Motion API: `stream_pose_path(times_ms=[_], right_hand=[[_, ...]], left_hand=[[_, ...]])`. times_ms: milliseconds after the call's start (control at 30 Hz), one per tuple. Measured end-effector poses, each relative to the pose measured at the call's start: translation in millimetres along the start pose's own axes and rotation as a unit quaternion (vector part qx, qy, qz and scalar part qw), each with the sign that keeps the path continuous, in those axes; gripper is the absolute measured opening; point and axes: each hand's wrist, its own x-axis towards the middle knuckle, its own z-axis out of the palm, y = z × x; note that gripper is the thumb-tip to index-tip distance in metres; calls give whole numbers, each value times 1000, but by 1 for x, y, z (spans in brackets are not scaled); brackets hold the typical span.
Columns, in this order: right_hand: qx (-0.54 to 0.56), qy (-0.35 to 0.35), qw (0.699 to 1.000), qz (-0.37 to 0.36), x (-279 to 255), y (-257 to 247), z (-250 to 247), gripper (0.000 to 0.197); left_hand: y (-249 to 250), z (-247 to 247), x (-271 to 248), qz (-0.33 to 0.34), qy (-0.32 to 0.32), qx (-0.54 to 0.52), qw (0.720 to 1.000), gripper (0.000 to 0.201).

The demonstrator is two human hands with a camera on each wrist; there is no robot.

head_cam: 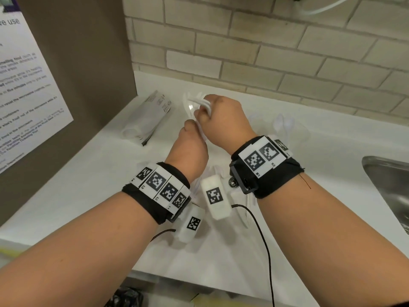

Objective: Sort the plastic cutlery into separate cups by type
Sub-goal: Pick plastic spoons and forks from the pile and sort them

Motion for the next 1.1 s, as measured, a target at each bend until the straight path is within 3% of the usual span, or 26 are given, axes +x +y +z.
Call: stream_pose_path(times_ms=[133,333,533,667,767,867,967,1100], right_hand=[[92,49,995,7,-5,4,3,18],[120,119,985,-32,-4,11,6,18],[141,144,980,-8,2,19,-4,19],[215,242,946,30,16,29,-28,12],[341,295,888,94,32,42,-50,14],[415,304,851,103,42,58,-66,16],[413,273,860,127,49,71,-65,16],[390,255,872,151,68,95,-40,16]], left_hand=[[-3,-1,-2,4,24,-44,999,25],[0,0,-2,29,29,-70,997,26],[0,3,-2,30,17,-103,994,22],[-4,4,-4,35,-11,-116,993,19],[-8,3,-4,32,-44,-152,987,11],[-10,-1,-2,-11,-81,-238,968,11],[-11,-7,0,-59,-98,-348,930,14],[-12,-14,5,-111,-164,-483,853,12]])
